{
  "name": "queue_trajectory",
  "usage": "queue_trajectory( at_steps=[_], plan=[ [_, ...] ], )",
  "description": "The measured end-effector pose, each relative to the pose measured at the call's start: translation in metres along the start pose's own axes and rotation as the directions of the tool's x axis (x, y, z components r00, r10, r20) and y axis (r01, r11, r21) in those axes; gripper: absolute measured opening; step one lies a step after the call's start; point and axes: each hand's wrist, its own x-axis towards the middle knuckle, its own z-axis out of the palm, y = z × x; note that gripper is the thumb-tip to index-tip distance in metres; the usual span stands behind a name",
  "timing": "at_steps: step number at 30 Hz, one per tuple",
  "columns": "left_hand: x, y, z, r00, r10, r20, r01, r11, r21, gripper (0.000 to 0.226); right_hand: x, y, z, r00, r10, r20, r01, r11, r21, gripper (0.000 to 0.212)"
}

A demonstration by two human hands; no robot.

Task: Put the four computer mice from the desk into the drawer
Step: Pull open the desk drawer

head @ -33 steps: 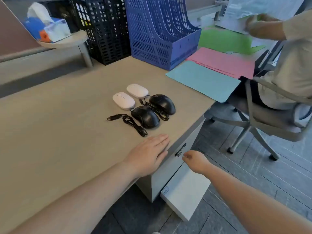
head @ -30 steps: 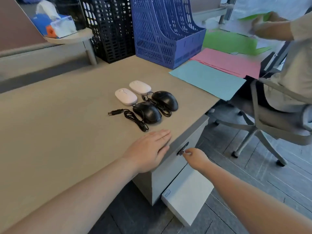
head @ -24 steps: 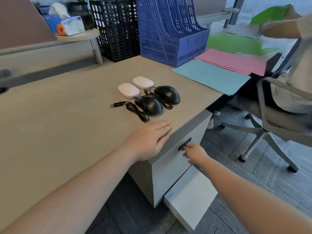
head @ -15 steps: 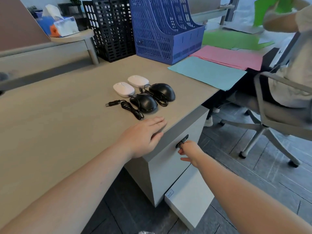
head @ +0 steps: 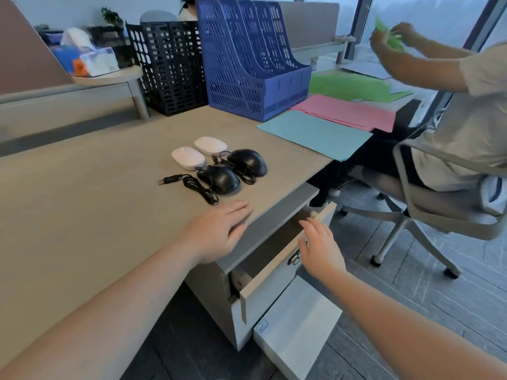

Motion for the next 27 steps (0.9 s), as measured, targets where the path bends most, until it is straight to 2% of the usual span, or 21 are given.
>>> queue_trajectory(
  at_steps=[3,5,7,13,18,22,27],
  plan=[
    [-0.002,0.002,0.0,1.0,-0.016,0.006,0.016,1.0,0.004,0.047,0.007,-0.001,-0.002,0.965,-0.188,0.184,0.217,0.964,-0.152,0.043],
    [-0.001,0.001,0.0,1.0,-0.009,0.002,0.009,1.0,0.018,0.047,0.01,-0.002,-0.003,0.924,-0.218,0.315,0.301,0.921,-0.247,0.042],
    [-0.001,0.002,-0.001,1.0,-0.004,-0.005,0.005,1.0,0.025,0.047,0.01,-0.006,-0.008,0.903,-0.212,0.374,0.326,0.905,-0.274,0.041],
    [-0.001,0.0,0.0,0.999,-0.024,0.031,0.023,0.999,0.039,0.048,-0.009,-0.009,-0.029,0.889,-0.193,0.414,0.331,0.898,-0.291,0.036],
    [-0.002,0.007,0.0,0.996,-0.062,0.068,0.058,0.996,0.064,0.05,-0.034,0.007,-0.056,0.88,-0.029,0.474,0.193,0.934,-0.302,0.032],
    [-0.006,0.015,0.001,0.993,-0.089,0.072,0.083,0.993,0.087,0.051,-0.059,0.031,-0.071,0.894,0.016,0.448,0.164,0.918,-0.36,0.049],
    [-0.004,0.008,0.004,0.994,-0.078,0.077,0.071,0.993,0.096,0.052,-0.081,0.052,-0.082,0.903,0.089,0.42,0.128,0.878,-0.462,0.052]
  ],
)
